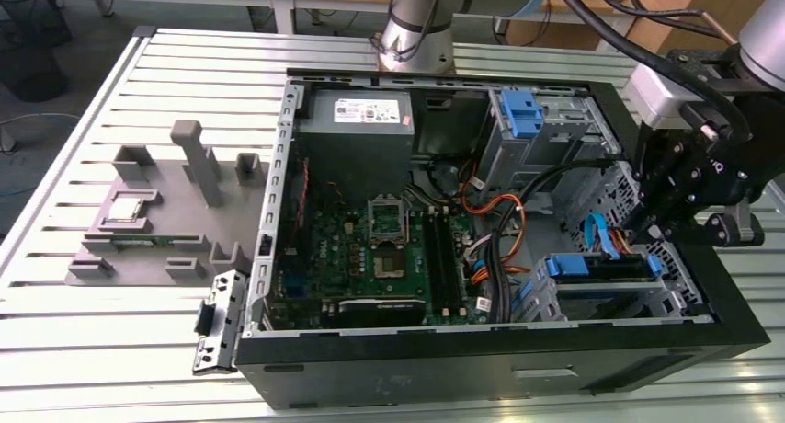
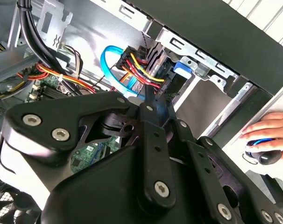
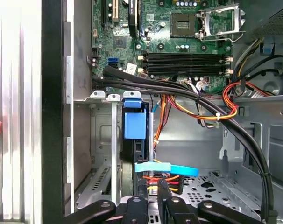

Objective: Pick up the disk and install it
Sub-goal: 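Insert the second disk wire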

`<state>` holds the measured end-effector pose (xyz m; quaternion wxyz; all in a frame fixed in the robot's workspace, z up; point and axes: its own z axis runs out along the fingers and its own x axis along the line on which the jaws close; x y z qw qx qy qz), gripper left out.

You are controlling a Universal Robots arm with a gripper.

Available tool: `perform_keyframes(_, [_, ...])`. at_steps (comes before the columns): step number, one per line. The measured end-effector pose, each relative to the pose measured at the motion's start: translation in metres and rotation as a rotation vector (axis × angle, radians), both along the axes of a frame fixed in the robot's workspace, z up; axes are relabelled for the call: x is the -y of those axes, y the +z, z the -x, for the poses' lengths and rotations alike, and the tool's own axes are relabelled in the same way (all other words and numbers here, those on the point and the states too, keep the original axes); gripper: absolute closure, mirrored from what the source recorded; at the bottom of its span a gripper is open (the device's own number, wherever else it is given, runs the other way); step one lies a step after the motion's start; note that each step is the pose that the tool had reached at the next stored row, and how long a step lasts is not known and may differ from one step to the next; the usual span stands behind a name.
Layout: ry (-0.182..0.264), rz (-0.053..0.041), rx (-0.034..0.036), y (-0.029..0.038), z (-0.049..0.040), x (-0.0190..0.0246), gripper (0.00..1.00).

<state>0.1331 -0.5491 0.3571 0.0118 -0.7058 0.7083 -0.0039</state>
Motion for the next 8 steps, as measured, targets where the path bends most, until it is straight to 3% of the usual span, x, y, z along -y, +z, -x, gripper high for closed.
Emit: perform_keyframes(8, [0.0,0.0,-0.0003,0.0004,0.0,0.0,0.76])
